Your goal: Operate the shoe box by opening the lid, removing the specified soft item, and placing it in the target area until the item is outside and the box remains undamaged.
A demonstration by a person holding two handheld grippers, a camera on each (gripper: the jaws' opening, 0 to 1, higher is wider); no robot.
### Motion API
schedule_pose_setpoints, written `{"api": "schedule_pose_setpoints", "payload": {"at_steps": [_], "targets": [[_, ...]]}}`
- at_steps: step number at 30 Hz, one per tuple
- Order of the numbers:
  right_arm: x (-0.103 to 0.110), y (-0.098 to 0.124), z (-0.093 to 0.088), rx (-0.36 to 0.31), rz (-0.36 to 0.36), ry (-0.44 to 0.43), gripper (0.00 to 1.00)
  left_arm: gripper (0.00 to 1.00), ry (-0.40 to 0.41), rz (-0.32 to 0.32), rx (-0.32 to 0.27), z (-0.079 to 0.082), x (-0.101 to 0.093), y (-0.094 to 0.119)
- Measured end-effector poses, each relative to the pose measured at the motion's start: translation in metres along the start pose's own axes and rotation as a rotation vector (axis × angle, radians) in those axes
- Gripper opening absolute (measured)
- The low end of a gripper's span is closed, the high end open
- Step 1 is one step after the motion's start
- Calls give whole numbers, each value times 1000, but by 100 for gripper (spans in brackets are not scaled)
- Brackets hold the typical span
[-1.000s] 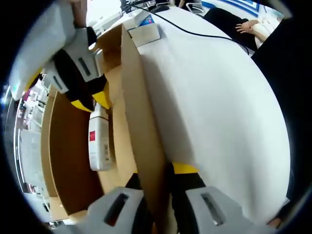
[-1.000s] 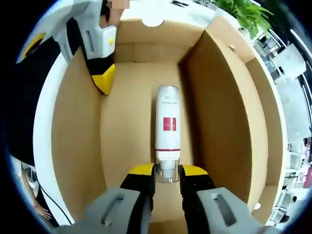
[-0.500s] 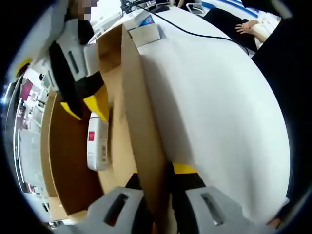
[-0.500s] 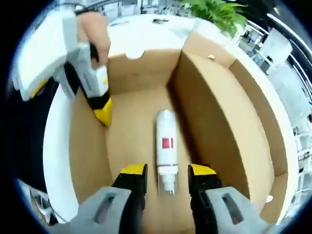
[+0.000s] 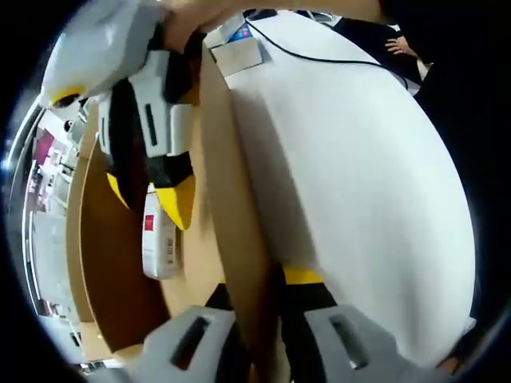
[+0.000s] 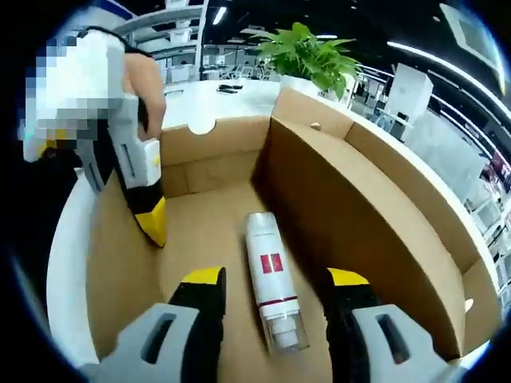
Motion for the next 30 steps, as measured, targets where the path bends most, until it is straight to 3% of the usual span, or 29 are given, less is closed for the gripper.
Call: {"api": "schedule_pose_setpoints", "payload": {"at_steps": [2,22,30], "targets": [[-1,2,2,-27,-5,-81,49,7,2,-1,-1,0,0,0],[7,-6,-11,58,-10,-97,46,7,-5,-10,-20,2,-1,-2],[7,-9,-13,68,2,-99,36,7,-5,-7,-18,0,0,-1]]}}
Point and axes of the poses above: the point that each gripper's makers call its tool centre point, and the gripper's own axes: y roughly backward along the fingers, x roughly to its left, z roughly out of its top, the point moved 9 cm from there along y, roughly backward along the fingers, and after that the axes turned 14 degrees about -x, right-handed, at the moved point
